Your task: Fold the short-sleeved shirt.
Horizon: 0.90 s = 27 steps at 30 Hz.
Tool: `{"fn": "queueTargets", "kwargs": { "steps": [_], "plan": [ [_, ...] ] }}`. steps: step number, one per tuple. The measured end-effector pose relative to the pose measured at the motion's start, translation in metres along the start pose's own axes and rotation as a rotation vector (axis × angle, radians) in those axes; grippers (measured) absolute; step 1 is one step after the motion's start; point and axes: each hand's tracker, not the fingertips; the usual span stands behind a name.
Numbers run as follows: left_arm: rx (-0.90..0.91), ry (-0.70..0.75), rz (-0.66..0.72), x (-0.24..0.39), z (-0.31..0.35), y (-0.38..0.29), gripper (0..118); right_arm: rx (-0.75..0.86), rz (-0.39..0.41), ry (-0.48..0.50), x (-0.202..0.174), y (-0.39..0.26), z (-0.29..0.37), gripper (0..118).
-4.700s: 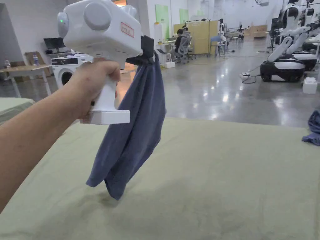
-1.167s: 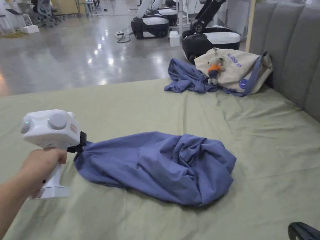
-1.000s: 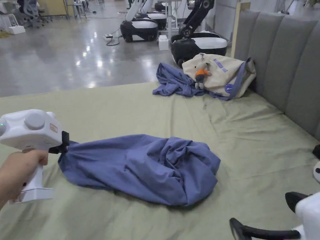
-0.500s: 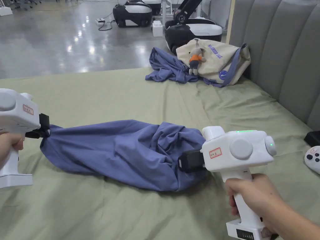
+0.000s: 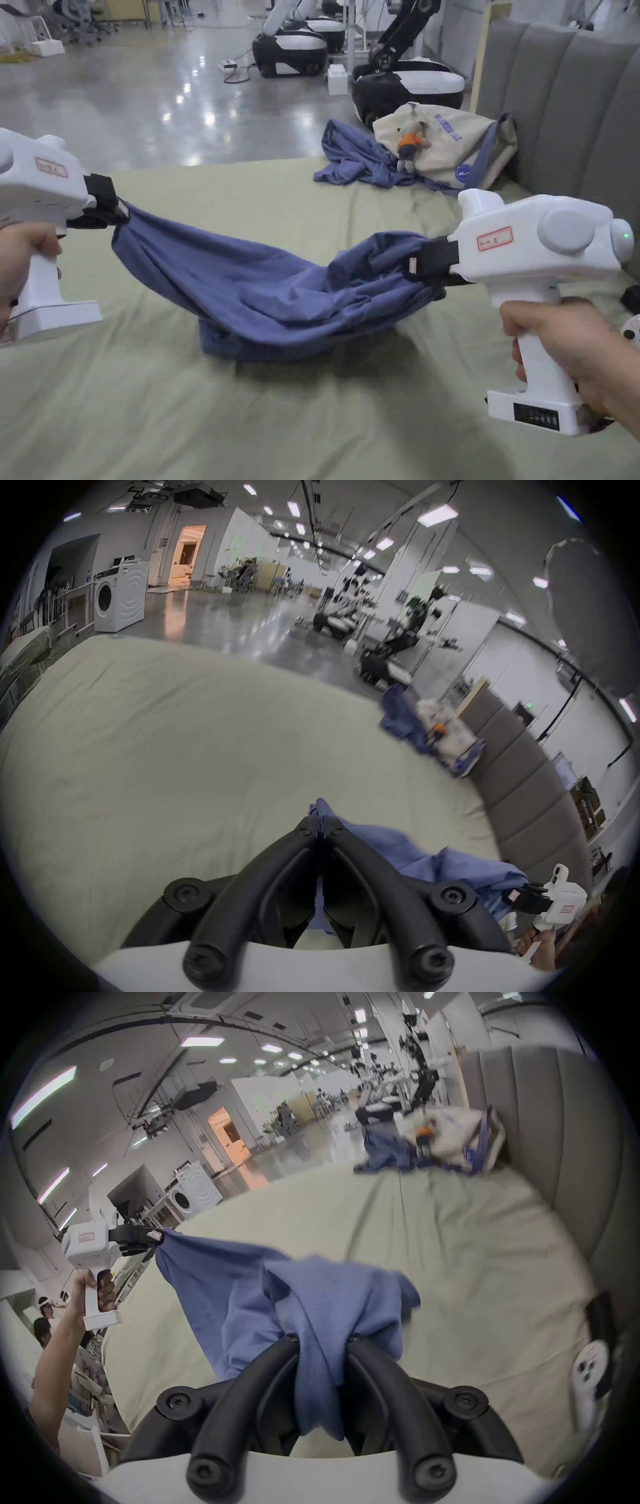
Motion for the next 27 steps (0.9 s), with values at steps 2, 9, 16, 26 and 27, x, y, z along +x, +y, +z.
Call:
{"fn": "queueTargets", "kwargs": {
  "steps": [2,9,16,26,27],
  "plan": [
    [0.049,-0.039,-0.02,0.022,0.034,0.022,2,0.032,0.025,-0.004,-0.014,0.03,0.028,14],
    [0.255,-0.121,-0.112,0.119,0.179,0.109,2,0.213,0.185,-0.076,-0.087,0.152,0.14,14],
    [0.456,-0.087,-0.154,0.179,0.299,0.168,2,0.375,0.265,-0.14,-0.154,0.256,0.236,14],
    [0.492,-0.083,-0.126,0.157,0.303,0.162,3,0.358,0.315,-0.149,-0.171,0.266,0.216,14],
    [0.481,-0.099,-0.114,0.147,0.294,0.151,3,0.339,0.319,-0.127,-0.164,0.254,0.205,14]
  ]
}}
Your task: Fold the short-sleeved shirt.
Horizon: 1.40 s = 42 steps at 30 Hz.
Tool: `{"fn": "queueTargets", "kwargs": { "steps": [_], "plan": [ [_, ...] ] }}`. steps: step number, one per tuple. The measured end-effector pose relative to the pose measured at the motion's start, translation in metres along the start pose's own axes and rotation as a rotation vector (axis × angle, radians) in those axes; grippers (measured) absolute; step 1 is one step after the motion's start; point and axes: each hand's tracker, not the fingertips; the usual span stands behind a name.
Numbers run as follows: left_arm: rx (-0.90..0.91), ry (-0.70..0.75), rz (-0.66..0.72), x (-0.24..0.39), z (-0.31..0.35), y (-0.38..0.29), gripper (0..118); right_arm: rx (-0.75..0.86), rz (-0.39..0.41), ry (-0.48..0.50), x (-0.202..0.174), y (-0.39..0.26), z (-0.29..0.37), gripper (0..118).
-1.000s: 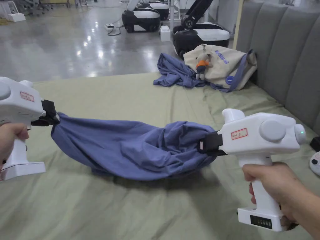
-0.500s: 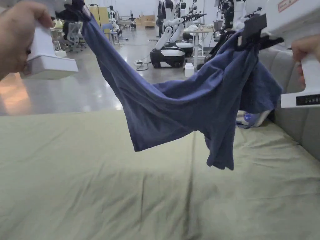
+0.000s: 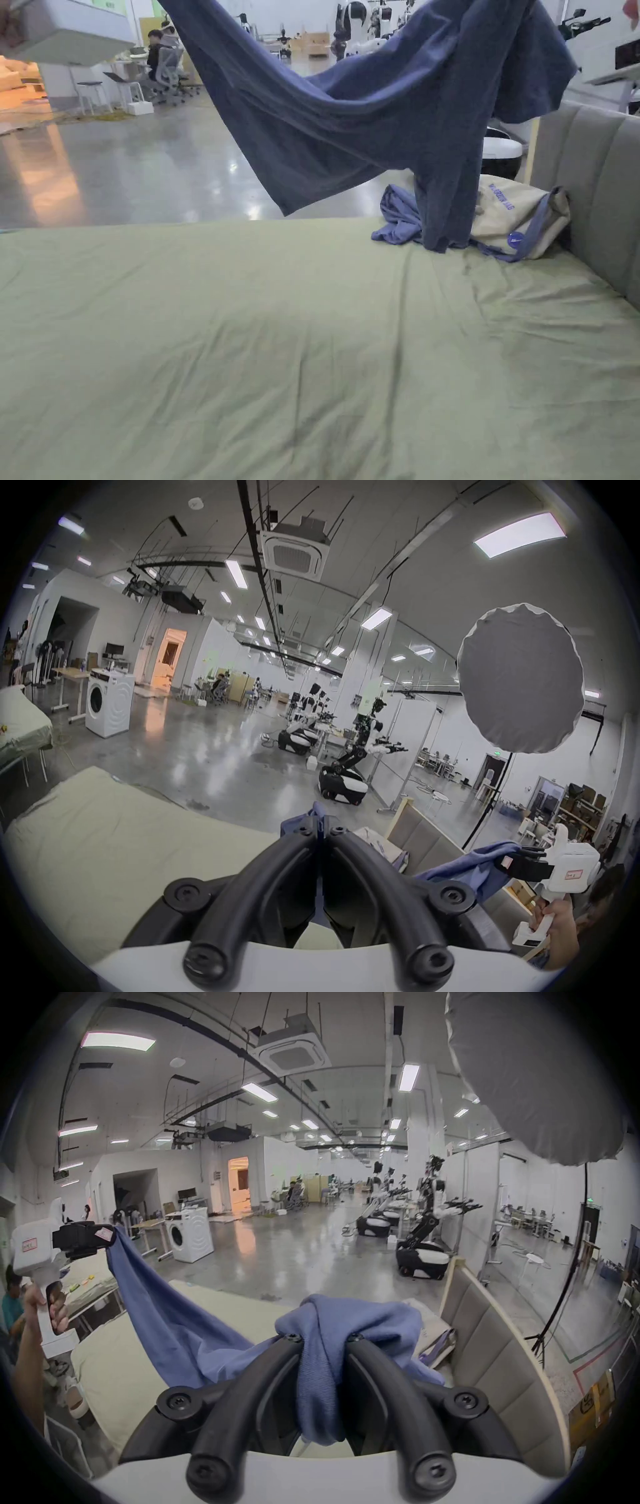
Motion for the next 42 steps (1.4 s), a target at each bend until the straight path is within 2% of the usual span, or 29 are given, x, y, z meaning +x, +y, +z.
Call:
{"fn": "queueTargets", "kwargs": {
  "steps": [4,8,10,11,14,16,18,22,26,28,30,31,32,33,34,35,36,37,38,40,42],
  "plan": [
    [-0.019,0.007,0.012,-0.033,0.009,-0.072,2,-0.085,-0.078,0.098,0.012,-0.078,-0.028,14],
    [-0.092,0.042,0.071,-0.073,0.03,-0.184,3,-0.217,-0.116,0.118,0.021,-0.194,-0.058,14],
    [-0.182,0.057,0.121,-0.094,0.038,-0.24,2,-0.29,-0.2,0.117,0.024,-0.255,-0.069,14],
    [-0.232,0.073,0.125,-0.105,0.044,-0.269,2,-0.319,-0.259,0.158,0.026,-0.287,-0.073,14],
    [-0.272,0.148,0.142,-0.133,0.074,-0.344,3,-0.403,-0.266,0.152,0.012,-0.368,-0.065,14],
    [-0.327,0.201,0.137,-0.137,0.102,-0.379,2,-0.479,-0.32,0.201,0.009,-0.408,-0.06,14],
    [-0.373,0.23,0.2,-0.149,0.129,-0.413,3,-0.539,-0.334,0.207,-0.002,-0.439,-0.045,14],
    [-0.448,0.265,0.211,-0.15,0.161,-0.438,3,-0.554,-0.343,0.208,-0.009,-0.46,-0.01,14],
    [-0.395,0.263,0.203,-0.148,0.192,-0.433,3,-0.525,-0.37,0.219,-0.005,-0.461,0.021,14],
    [-0.399,0.275,0.154,-0.149,0.2,-0.428,2,-0.507,-0.331,0.18,-0.006,-0.46,0.026,14],
    [-0.397,0.281,0.189,-0.153,0.21,-0.43,3,-0.483,-0.297,0.146,-0.007,-0.463,0.031,14],
    [-0.406,0.283,0.198,-0.154,0.212,-0.433,3,-0.489,-0.291,0.147,-0.008,-0.465,0.033,17],
    [-0.424,0.29,0.192,-0.154,0.211,-0.434,4,-0.507,-0.242,0.158,-0.011,-0.466,0.032,27],
    [-0.422,0.305,0.174,-0.153,0.213,-0.44,22,-0.512,-0.189,0.13,-0.014,-0.468,0.031,60],
    [-0.423,0.316,0.141,-0.151,0.213,-0.445,63,-0.508,-0.145,0.087,-0.017,-0.47,0.033,93],
    [-0.416,0.33,0.075,-0.149,0.212,-0.45,96,-0.502,-0.086,0.036,-0.021,-0.472,0.034,108],
    [-0.37,0.372,0.008,-0.145,0.212,-0.453,100,-0.492,-0.05,0.012,-0.017,-0.479,0.031,110],
    [-0.33,0.406,-0.047,-0.142,0.214,-0.456,100,-0.485,-0.101,0.039,-0.01,-0.48,0.031,109],
    [-0.258,0.409,-0.088,-0.14,0.219,-0.456,100,-0.385,-0.09,0.037,-0.008,-0.476,0.04,109],
    [-0.194,0.417,-0.13,-0.131,0.221,-0.441,100,-0.335,-0.107,-0.021,-0.005,-0.457,0.054,108],
    [-0.103,0.377,-0.151,-0.121,0.228,-0.417,100,-0.165,-0.058,-0.043,-0.006,-0.431,0.084,108]
  ]
}}
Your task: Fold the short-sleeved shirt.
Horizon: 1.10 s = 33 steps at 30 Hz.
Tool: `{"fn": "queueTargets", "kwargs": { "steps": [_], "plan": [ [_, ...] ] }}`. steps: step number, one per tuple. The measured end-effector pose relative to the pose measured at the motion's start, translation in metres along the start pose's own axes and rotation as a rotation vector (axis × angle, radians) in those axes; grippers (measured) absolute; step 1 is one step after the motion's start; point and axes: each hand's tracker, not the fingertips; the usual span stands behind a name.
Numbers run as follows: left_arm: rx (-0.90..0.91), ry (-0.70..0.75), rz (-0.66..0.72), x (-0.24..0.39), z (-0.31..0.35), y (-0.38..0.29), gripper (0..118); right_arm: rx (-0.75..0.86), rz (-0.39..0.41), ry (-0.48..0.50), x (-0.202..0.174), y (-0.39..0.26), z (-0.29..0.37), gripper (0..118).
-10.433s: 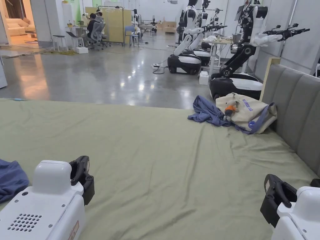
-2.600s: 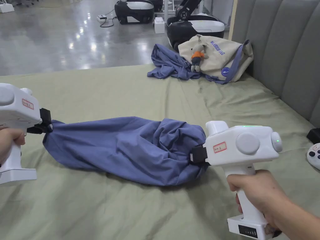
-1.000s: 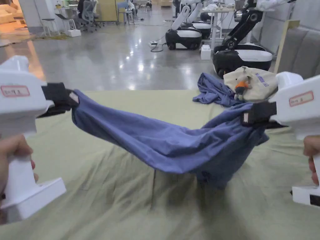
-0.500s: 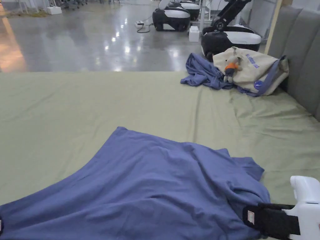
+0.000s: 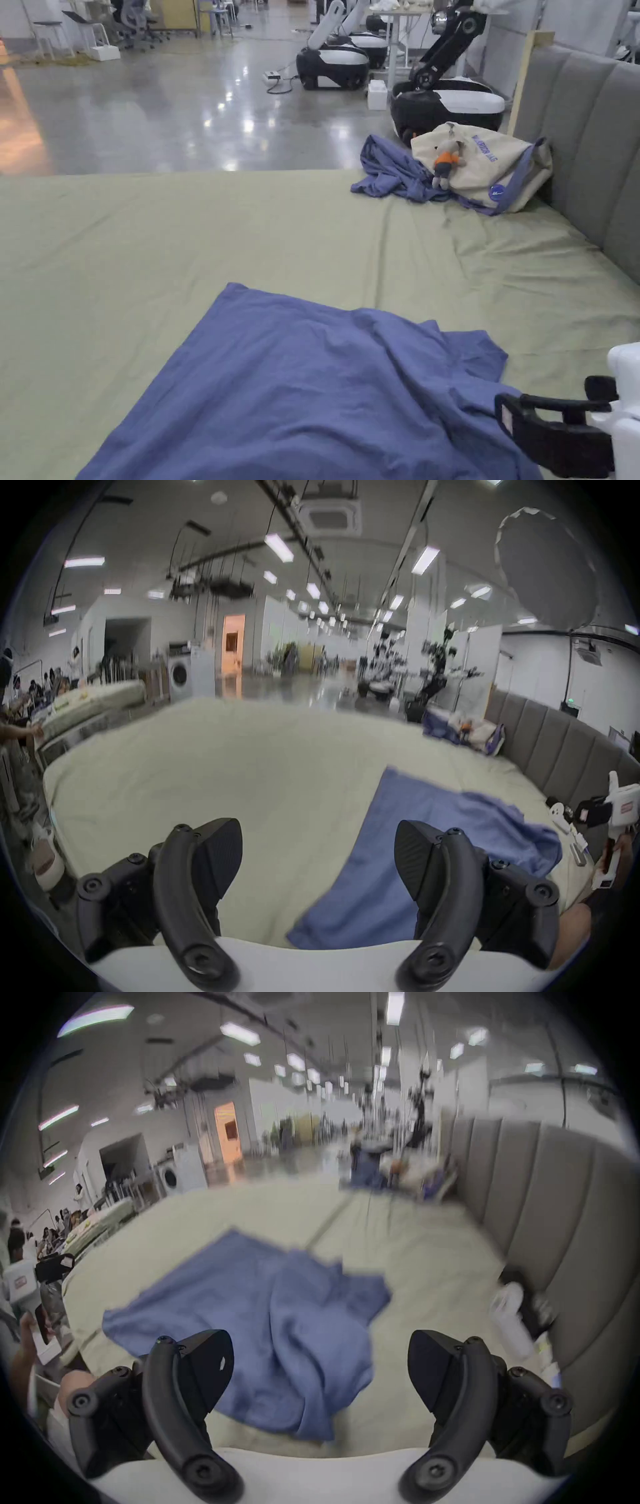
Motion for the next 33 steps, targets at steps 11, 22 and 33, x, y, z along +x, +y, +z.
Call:
{"fn": "queueTargets", "kwargs": {
  "steps": [11,22,33],
  "plan": [
    [0.25,-0.083,-0.115,0.048,0.134,-0.022,0,0.47,0.098,-0.209,-0.088,-0.064,0.167,3],
    [0.177,-0.137,-0.075,0.054,0.078,-0.037,42,0.352,0.038,-0.142,-0.088,-0.068,0.134,3],
    [-0.176,-0.266,-0.276,0.122,-0.293,0.087,116,0.255,0.041,-0.106,-0.077,-0.062,0.124,3]
  ]
}}
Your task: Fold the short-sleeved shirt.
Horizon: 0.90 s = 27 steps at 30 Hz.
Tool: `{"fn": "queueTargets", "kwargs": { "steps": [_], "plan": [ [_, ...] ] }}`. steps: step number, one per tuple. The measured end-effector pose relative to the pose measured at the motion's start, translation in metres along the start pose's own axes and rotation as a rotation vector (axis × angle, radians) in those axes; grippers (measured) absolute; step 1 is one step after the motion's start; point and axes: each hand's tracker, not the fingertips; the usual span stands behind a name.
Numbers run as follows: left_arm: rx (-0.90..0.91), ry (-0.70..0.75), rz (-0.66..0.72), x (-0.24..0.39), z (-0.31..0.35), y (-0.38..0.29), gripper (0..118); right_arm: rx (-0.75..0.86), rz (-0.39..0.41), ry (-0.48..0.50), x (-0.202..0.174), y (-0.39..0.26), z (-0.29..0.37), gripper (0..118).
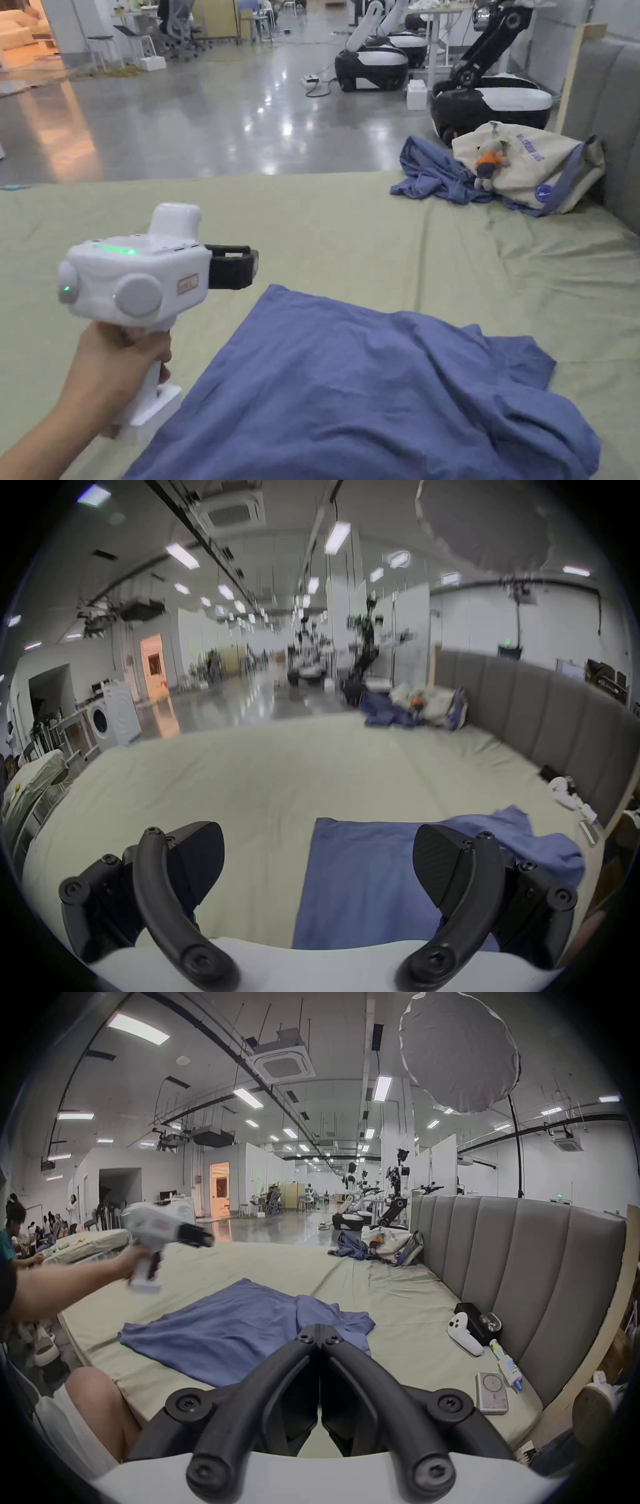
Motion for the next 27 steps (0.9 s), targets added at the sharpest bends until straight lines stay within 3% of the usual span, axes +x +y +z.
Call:
{"fn": "queueTargets", "kwargs": {
  "steps": [3,7,11,16,17,18,19,21,22,23,24,27],
  "plan": [
    [-0.167,-0.014,0.006,-0.009,-0.1,0.014,116,-0.051,0.027,-0.001,0.004,-0.002,-0.011,3],
    [-0.307,-0.021,0.072,-0.01,-0.175,0.009,115,-0.108,-0.002,0.008,0.012,-0.002,-0.026,3],
    [-0.354,-0.015,0.147,-0.016,-0.207,-0.002,115,-0.127,-0.008,0.008,0.017,0.001,-0.034,3],
    [-0.378,-0.026,0.101,0.004,-0.206,-0.013,110,-0.15,-0.003,0.0,0.018,0.0,-0.04,3],
    [-0.384,-0.031,0.093,0.005,-0.207,-0.018,100,-0.153,0.002,-0.001,0.018,0.0,-0.04,3],
    [-0.412,-0.032,0.08,0.009,-0.21,-0.019,78,-0.157,0.003,0.001,0.017,-0.001,-0.04,3],
    [-0.436,-0.031,0.066,0.014,-0.21,-0.021,74,-0.159,0.003,0.001,0.017,-0.001,-0.041,3],
    [-0.441,0.014,-0.002,0.019,-0.207,-0.027,29,-0.165,0.002,-0.001,0.019,0.0,-0.044,3],
    [-0.397,0.0,-0.014,0.021,-0.201,-0.024,15,-0.167,-0.002,0.004,0.019,0.001,-0.044,3],
    [-0.405,-0.033,0.003,0.02,-0.199,-0.02,15,-0.167,-0.006,0.003,0.019,0.002,-0.043,3],
    [-0.395,-0.043,0.001,0.017,-0.198,-0.019,4,-0.166,-0.008,0.006,0.02,0.002,-0.043,3],
    [-0.373,-0.055,-0.023,0.015,-0.188,-0.015,4,-0.154,-0.01,0.008,0.023,0.006,-0.044,3]
  ]
}}
